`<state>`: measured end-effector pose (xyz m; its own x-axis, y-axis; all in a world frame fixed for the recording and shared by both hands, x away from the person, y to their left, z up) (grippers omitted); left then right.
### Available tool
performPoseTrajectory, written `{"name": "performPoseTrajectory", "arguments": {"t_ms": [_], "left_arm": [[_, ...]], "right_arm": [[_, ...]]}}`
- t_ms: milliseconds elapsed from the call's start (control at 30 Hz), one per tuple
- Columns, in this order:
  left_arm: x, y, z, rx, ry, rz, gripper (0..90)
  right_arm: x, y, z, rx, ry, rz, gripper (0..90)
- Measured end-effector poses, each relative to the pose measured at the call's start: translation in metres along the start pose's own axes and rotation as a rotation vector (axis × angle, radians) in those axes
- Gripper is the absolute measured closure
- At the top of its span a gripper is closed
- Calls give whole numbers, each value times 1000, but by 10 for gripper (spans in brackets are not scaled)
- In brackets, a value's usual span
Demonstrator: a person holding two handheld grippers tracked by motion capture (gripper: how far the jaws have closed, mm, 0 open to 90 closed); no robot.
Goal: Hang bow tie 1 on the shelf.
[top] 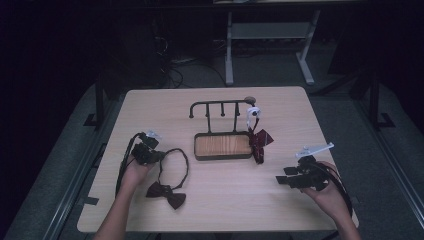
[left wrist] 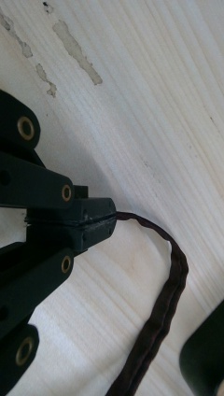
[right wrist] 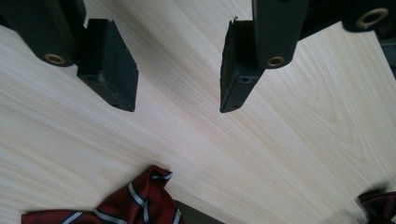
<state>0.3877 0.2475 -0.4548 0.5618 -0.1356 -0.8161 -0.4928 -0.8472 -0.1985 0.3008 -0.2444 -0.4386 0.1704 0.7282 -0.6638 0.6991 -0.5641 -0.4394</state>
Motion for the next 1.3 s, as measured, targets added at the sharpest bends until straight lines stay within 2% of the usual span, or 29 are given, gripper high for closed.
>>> {"name": "performPoseTrajectory", "arguments": {"t_ms": [167,467,533,667,933,1067,1233,1300], "left_arm": [[-6,0,0,-1,11,16,895],[-25,3,-4,40,45,35,895],[-26,3,-5,34,50,40,895],[-33,6,-7,56,68,61,895],[-38,8,-9,74,69,81,896],[-45,11,-10,96,78,91,896],[-53,16,-11,101,92,107,896],[-57,18,-12,118,101,117,896]], "right_arm": [[-1,3,3,7,9,-1,467],[-2,7,5,25,21,-9,463],[-3,8,5,24,23,-10,462],[-4,9,6,36,27,-7,462],[-4,14,9,45,32,-14,461],[-7,17,11,46,44,-18,456],[-9,19,15,55,48,-19,453],[-9,20,16,50,48,-19,454]]}}
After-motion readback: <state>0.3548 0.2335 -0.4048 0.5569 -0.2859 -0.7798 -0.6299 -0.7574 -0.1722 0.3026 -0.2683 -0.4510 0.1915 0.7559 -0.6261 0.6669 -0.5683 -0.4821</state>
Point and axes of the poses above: each handheld gripper's, and its own axes: x roughly forward along the jaws, z roughly out of its underside, y roughly to its right, the point moved 1 cm from there along x, roughly forward along the jaws, and after that the axes turned 14 degrees about -z, right-handed, at the moved point
